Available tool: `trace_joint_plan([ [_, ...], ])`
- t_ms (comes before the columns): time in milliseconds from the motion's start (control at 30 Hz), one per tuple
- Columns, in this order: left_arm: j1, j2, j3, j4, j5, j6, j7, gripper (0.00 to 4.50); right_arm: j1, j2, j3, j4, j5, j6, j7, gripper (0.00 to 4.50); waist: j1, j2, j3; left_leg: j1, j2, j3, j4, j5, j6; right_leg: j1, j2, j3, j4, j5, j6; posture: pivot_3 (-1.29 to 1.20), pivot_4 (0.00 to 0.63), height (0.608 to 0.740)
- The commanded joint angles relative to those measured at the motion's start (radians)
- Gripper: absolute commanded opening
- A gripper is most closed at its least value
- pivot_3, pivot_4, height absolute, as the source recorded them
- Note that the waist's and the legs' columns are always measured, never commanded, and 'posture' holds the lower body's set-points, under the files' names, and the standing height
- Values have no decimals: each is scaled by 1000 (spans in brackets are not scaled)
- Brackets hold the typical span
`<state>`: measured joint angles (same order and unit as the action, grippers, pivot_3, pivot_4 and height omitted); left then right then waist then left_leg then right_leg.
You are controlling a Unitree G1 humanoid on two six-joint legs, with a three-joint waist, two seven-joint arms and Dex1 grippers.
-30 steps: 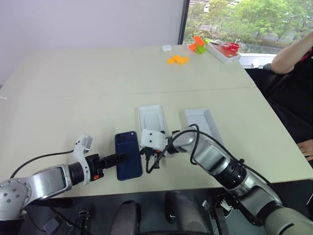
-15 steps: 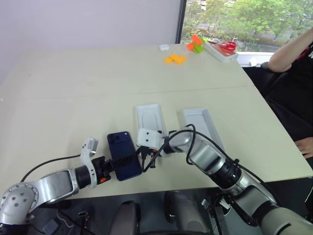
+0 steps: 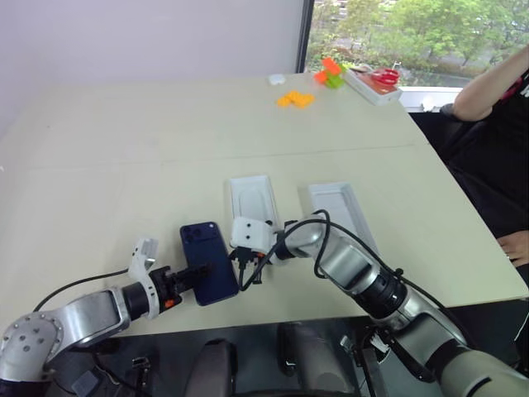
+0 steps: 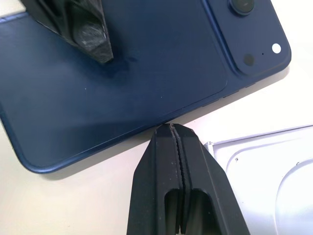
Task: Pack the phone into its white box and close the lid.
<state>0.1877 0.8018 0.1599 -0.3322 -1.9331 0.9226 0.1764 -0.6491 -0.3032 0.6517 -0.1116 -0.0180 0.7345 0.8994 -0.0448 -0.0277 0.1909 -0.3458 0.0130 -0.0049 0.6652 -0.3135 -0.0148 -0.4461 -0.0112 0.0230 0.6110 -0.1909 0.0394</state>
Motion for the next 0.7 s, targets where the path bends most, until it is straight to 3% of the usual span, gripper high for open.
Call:
trace_joint_plan([
  [33,11,2,34,-25,-17,-18,0,1253,-8,12,-1,-3,-1,-4,-4,0,-1,0,0,0,0,0,0,0,0,0,0,0,0,0,0,0,150,726],
  [200,29,-6,48,-25,-23,-33,-1,1253,-9,12,-2,-1,1,-6,-3,0,-1,0,0,-6,0,0,0,0,0,-6,0,0,0,0,0,0,150,726],
  [333,40,-15,55,-33,-27,-46,-2,14,-12,11,0,3,-5,-15,-2,0,1,0,0,-10,0,0,0,0,0,-11,0,0,1,0,-1,0,150,726],
  [700,102,-2,169,-77,-39,-52,-104,14,-21,-78,-51,-148,6,17,26,0,1,0,1,-14,0,1,0,0,0,-15,0,0,1,1,-1,0,150,726],
])
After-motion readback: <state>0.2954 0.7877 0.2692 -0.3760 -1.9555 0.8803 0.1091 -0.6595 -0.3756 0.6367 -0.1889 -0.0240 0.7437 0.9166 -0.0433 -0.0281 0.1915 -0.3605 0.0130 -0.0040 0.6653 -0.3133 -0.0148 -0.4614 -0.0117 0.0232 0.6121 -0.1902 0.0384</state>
